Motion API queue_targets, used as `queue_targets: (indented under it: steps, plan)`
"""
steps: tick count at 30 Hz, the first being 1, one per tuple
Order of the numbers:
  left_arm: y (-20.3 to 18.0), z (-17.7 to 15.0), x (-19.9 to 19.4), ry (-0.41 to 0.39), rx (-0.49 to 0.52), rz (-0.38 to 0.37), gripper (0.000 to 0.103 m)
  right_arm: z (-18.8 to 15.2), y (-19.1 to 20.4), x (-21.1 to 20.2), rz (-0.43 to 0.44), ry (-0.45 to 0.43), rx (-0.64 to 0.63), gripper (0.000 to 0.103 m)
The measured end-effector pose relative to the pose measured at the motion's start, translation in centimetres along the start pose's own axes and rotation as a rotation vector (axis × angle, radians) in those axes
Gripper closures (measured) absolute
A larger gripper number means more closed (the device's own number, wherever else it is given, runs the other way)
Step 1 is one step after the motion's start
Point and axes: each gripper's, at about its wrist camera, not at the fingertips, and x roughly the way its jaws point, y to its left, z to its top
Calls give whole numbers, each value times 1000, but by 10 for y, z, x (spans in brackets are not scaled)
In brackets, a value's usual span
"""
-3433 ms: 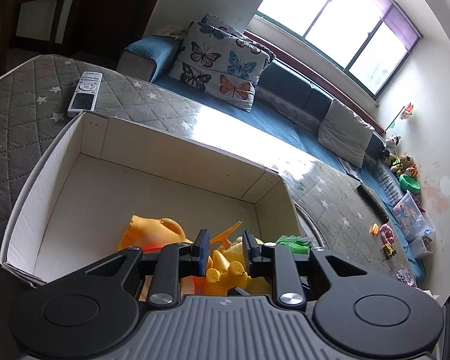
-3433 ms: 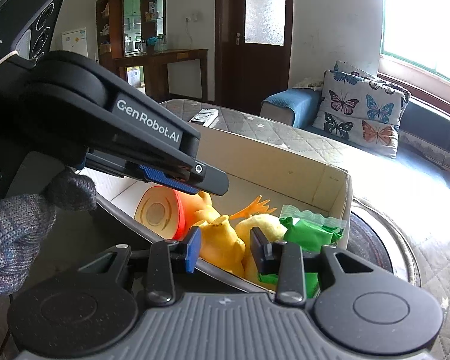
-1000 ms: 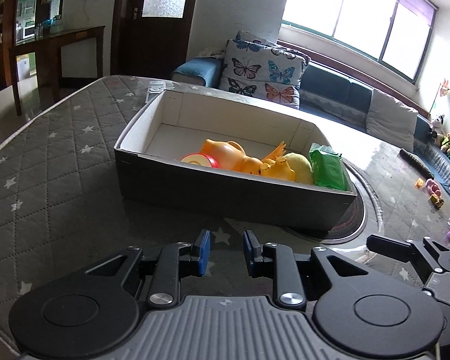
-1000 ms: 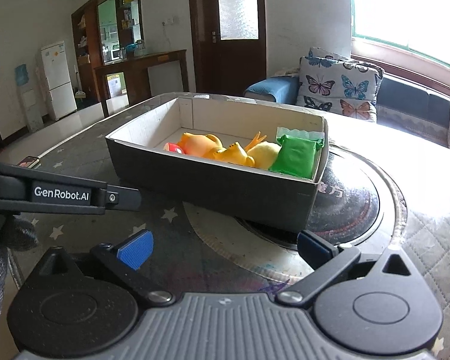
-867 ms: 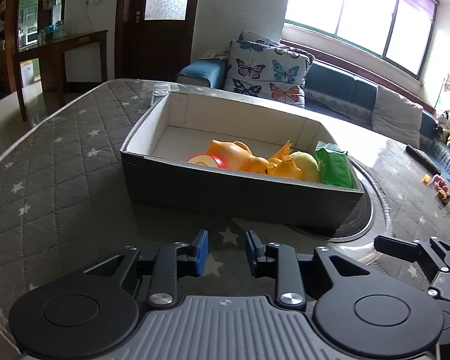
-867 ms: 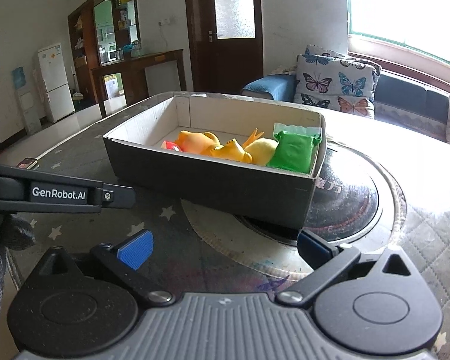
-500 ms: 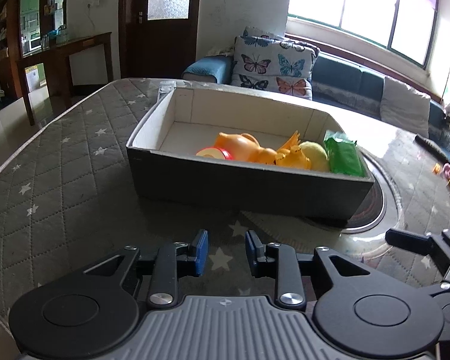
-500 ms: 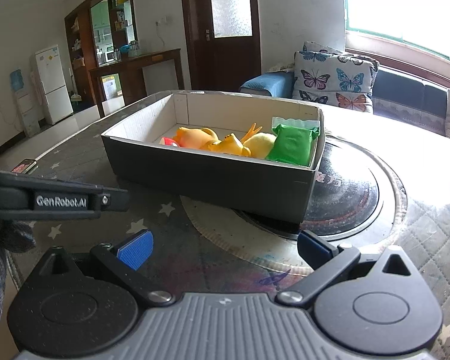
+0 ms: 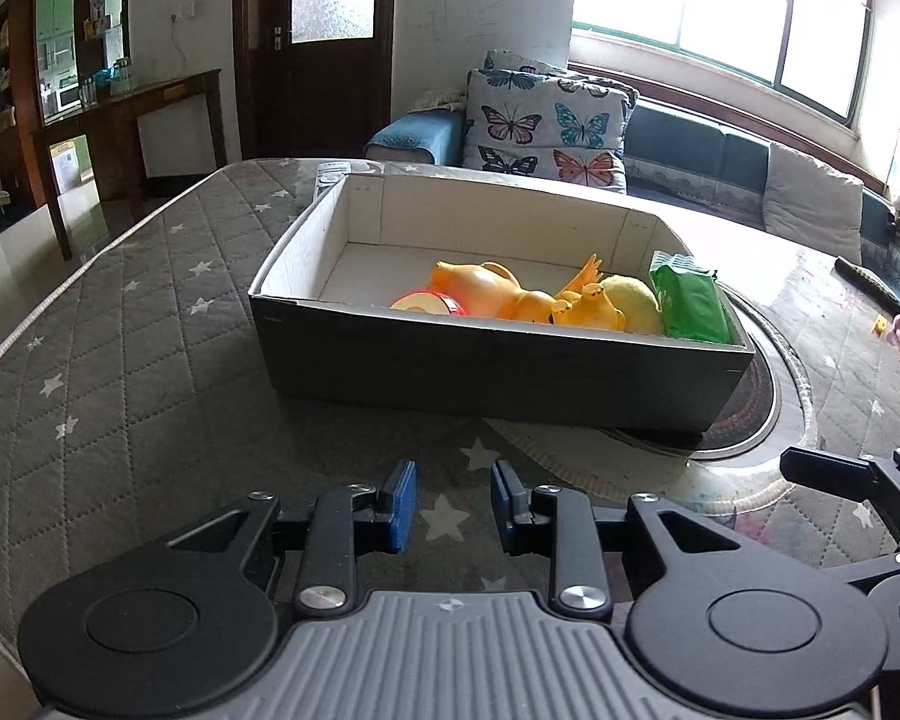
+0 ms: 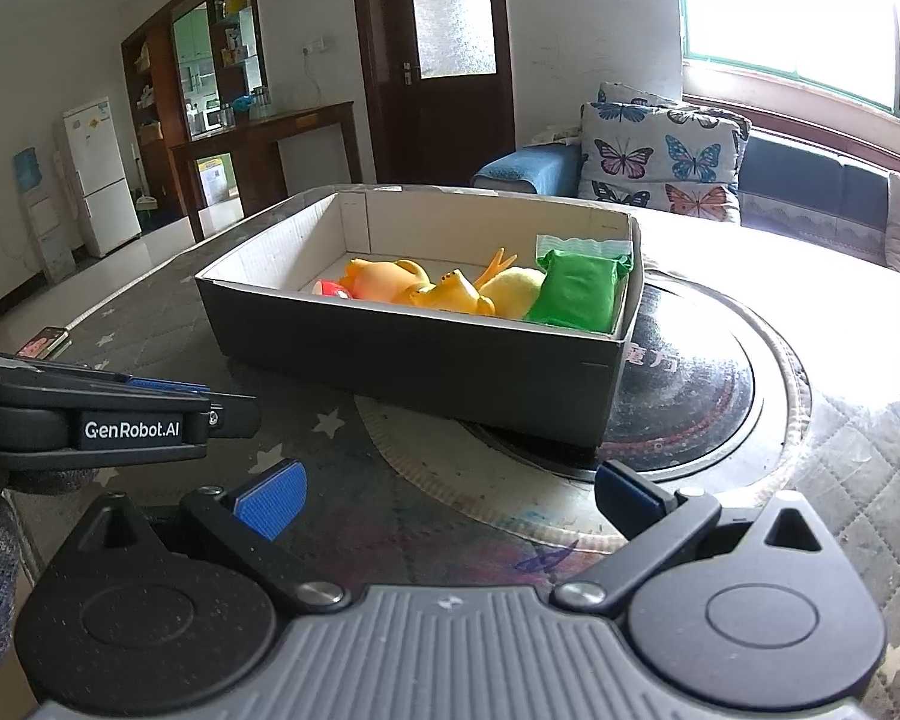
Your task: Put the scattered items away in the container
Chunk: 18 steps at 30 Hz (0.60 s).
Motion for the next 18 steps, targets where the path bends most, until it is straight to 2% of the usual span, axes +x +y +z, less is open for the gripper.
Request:
queue_targets:
  steps: [18]
  plan:
    - [-6, 4, 7, -2, 43, 7, 73, 1, -3, 4, -4, 4, 24, 0]
